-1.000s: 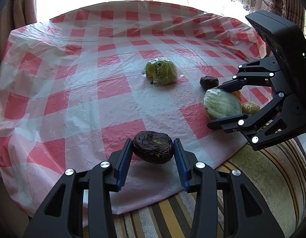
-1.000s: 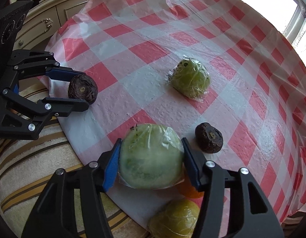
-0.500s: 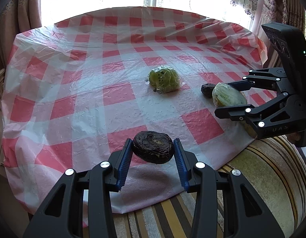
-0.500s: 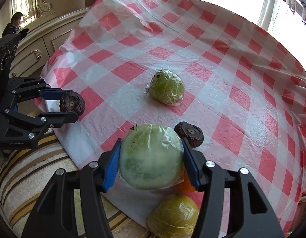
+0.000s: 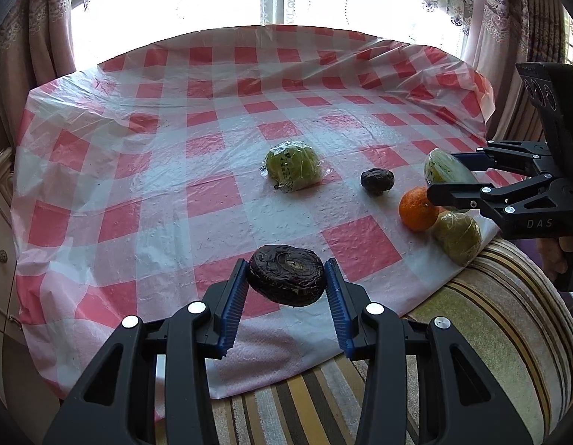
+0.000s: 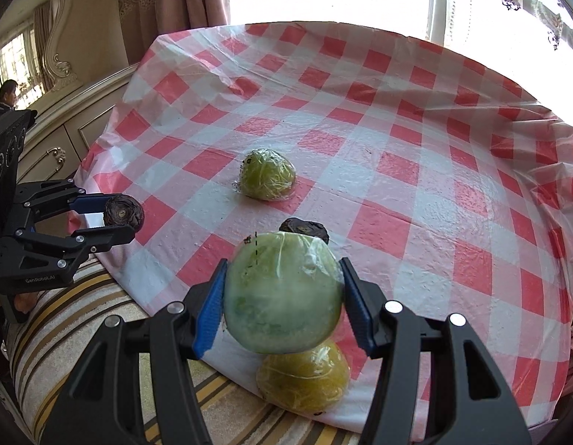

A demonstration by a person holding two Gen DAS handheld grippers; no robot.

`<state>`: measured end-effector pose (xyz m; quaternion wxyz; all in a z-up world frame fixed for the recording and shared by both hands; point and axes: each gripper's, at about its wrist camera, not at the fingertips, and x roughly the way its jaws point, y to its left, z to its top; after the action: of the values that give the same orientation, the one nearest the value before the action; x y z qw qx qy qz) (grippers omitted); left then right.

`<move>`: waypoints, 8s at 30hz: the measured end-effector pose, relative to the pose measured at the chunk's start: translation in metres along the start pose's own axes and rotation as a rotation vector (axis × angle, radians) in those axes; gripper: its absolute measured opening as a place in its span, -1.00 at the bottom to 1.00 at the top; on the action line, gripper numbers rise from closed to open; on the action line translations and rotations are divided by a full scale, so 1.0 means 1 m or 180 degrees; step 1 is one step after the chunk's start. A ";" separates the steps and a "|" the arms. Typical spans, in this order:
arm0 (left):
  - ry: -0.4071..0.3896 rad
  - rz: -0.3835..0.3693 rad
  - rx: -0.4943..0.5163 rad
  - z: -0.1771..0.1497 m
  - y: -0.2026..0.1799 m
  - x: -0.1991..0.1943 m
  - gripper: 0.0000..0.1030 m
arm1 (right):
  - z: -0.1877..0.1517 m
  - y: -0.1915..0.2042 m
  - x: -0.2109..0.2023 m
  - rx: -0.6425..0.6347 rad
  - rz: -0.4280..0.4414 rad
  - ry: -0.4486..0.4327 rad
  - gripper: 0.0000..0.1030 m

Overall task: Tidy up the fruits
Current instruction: 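Close the right tool on the large wrapped cabbage and lift it while the left tool holds the dark fruit, then carry the cabbage in the right tool while the left tool carries the dark fruit to the box, then open the right tool to drop the cabbage while the left tool releases the dark fruit, then move both open tools back over the remaining fruits on the table, then grasp the tangerine with the right tool while the left tool grasps the small wrapped cabbage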

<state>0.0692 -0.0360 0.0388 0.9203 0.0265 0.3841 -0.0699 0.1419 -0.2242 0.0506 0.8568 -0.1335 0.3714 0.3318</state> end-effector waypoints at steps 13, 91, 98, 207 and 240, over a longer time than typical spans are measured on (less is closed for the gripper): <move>-0.0072 -0.0037 0.0258 0.013 -0.040 -0.010 -0.22 | -0.031 -0.024 -0.038 0.0245 -0.0230 -0.0147 0.13; 0.0880 -0.1088 0.3227 -0.029 -0.428 0.107 -0.21 | -0.237 -0.225 -0.042 0.1151 -0.1088 0.1182 0.13; 0.0856 -0.1080 0.3211 -0.028 -0.427 0.108 -0.19 | -0.242 -0.222 -0.044 0.1112 -0.1062 0.1202 0.15; 0.0204 0.0109 -0.0270 0.085 -0.009 0.133 0.23 | -0.014 -0.005 0.056 0.0714 -0.0724 0.0209 0.15; 0.0217 0.0454 -0.0117 0.074 -0.012 0.121 0.17 | -0.016 0.000 0.057 0.0654 -0.0614 0.0207 -0.12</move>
<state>0.2032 -0.0684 0.0049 0.9096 0.0392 0.4135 0.0038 0.1617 -0.2049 -0.0015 0.8814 -0.0909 0.4164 0.2037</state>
